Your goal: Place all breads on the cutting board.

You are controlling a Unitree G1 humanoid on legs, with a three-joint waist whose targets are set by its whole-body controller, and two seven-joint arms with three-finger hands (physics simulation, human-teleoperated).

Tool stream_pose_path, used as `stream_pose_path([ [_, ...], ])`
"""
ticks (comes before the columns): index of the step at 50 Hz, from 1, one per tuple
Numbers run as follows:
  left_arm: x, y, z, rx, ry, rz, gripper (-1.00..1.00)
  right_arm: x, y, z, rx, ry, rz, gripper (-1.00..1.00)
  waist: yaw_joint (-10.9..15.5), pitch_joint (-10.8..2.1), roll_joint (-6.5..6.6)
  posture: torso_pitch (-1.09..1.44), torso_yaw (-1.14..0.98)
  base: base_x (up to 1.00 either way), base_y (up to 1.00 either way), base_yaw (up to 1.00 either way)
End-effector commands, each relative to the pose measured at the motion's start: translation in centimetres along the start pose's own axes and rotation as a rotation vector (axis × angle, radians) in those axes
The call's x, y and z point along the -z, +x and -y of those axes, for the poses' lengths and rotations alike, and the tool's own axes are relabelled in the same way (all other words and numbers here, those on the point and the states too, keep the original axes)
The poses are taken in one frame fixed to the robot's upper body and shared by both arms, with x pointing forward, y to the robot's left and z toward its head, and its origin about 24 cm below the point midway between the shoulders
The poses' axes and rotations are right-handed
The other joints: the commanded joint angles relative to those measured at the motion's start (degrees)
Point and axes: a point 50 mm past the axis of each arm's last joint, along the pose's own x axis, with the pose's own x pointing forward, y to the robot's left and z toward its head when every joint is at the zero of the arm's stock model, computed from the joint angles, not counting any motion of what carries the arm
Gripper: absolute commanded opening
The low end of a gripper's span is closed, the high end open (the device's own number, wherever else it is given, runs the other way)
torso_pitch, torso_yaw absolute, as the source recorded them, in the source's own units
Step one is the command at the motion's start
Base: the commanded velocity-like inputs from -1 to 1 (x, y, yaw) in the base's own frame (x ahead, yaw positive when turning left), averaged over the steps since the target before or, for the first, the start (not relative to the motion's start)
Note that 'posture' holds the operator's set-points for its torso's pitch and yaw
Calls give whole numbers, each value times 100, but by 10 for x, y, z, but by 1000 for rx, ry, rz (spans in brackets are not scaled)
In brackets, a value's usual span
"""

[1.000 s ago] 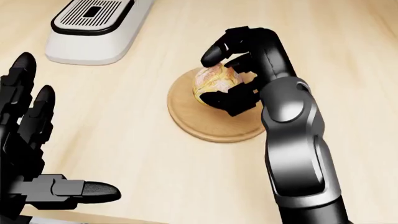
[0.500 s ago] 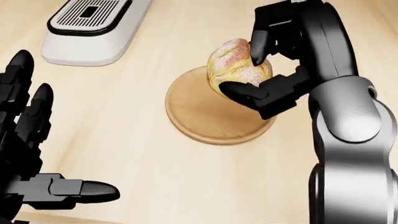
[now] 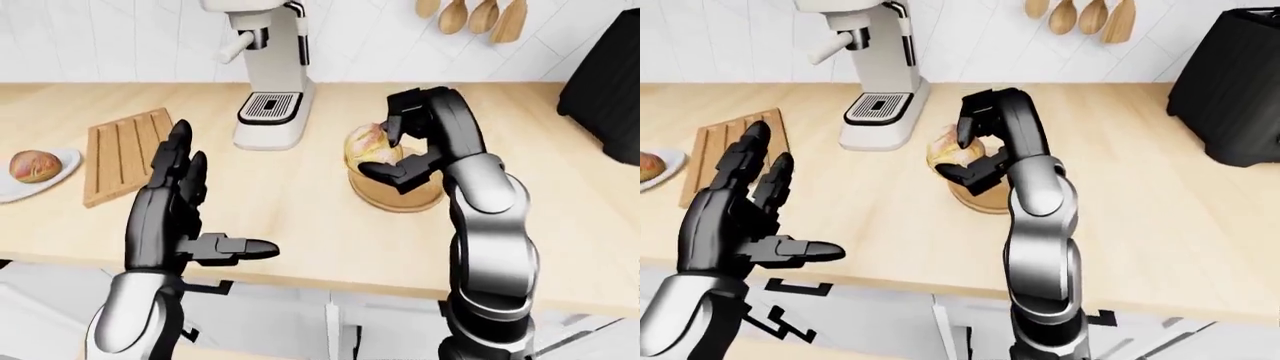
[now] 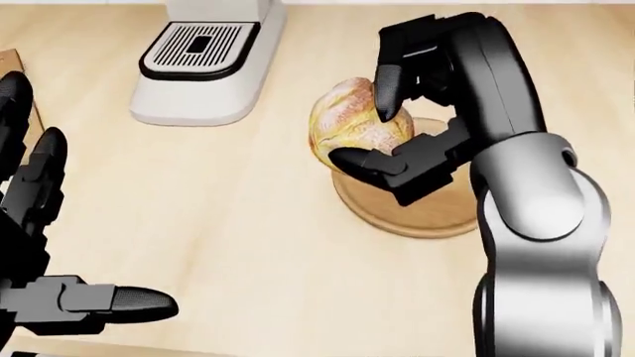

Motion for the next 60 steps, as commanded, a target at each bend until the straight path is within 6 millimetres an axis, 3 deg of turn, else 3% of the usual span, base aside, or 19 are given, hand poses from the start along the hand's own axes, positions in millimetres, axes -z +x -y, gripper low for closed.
stream_pose_path([
  [1, -15, -2, 4, 26, 2, 91, 100, -18, -4, 11, 66, -11, 95, -100, -47, -126, -31, 0, 0, 0, 31, 0],
  [7, -14, -2, 4, 25, 1, 88, 100, -16, -3, 10, 63, -9, 90, -100, -96, -78, -414, 0, 0, 0, 30, 0],
  [9, -14, -2, 3, 24, 1, 88, 100, -16, -3, 10, 63, -9, 90, -100, -104, -163, -702, 0, 0, 0, 31, 0],
  [10, -13, -2, 3, 24, 2, 88, 100, -16, -3, 10, 63, -10, 90, -100, -158, -124, -537, 0, 0, 0, 31, 0],
  [12, -14, -2, 3, 23, 2, 88, 100, -16, -3, 10, 63, -10, 89, -100, -95, -162, -627, 0, 0, 0, 30, 0],
  [16, -14, -2, 3, 22, 1, 88, 100, -15, -3, 9, 61, -12, 88, -100, -66, -162, -581, 0, 0, 0, 43, 0],
  [19, -14, -2, 2, 21, 1, 88, 100, -15, -2, 9, 60, -11, 88, -100, -72, -105, -419, 0, 0, 0, 48, 0],
  [22, -14, -2, 2, 22, 2, 89, 100, -16, -3, 9, 59, -10, 89, -100, -122, -102, -54, 0, 0, 0, 48, 0],
  [24, -14, -2, 3, 23, 2, 89, 100, -16, -3, 9, 59, -10, 89, -100, -111, -244, 469, 0, 0, 0, 48, 0],
  [25, -14, -2, 3, 23, 2, 89, 100, -15, -4, 9, 58, -12, 88, -100, -98, -137, 93, 0, 0, 0, 48, 0],
  [27, -14, -2, 3, 23, 3, 88, 100, -14, -3, 9, 58, -11, 88, -100, -74, -108, 95, 0, 0, 0, 49, 0],
  [36, -15, -1, 2, 23, 3, 90, 100, -16, -3, 7, 53, -8, 90, -100, -96, -73, -393, 0, 0, 0, 48, 0],
  [38, -16, -2, 3, 23, 4, 91, 100, -15, -3, 7, 53, -5, 92, -100, -99, -117, -589, 0, 0, 0, 48, 0],
  [45, -13, -2, 3, 21, 3, 86, 100, -14, -4, 7, 50, 1, 98, -100, -85, -172, -513, 0, 0, 0, 48, 0],
  [48, -12, -2, 2, 20, 2, 85, 100, -15, -5, 6, 45, 6, 102, -100, -111, -68, -239, 0, 0, 0, 48, 0],
  [50, -12, -2, 2, 20, 3, 86, 100, -14, -5, 5, 43, 8, 104, -100, -124, -188, 245, 0, 0, 0, 48, 0],
  [51, -11, -1, 2, 20, 3, 86, 100, -14, -4, 5, 43, 10, 104, -100, -138, -270, 276, 0, 0, 0, 48, 0],
  [53, -12, -2, 2, 20, 3, 86, 100, -14, -4, 5, 43, 11, 105, -100, -92, -74, 110, 0, 0, 0, 48, 0],
  [60, -14, -2, 3, 21, 4, 87, 100, -15, -5, 6, 40, 19, 108, -100, -102, -62, -325, 0, 0, 0, 48, 0],
])
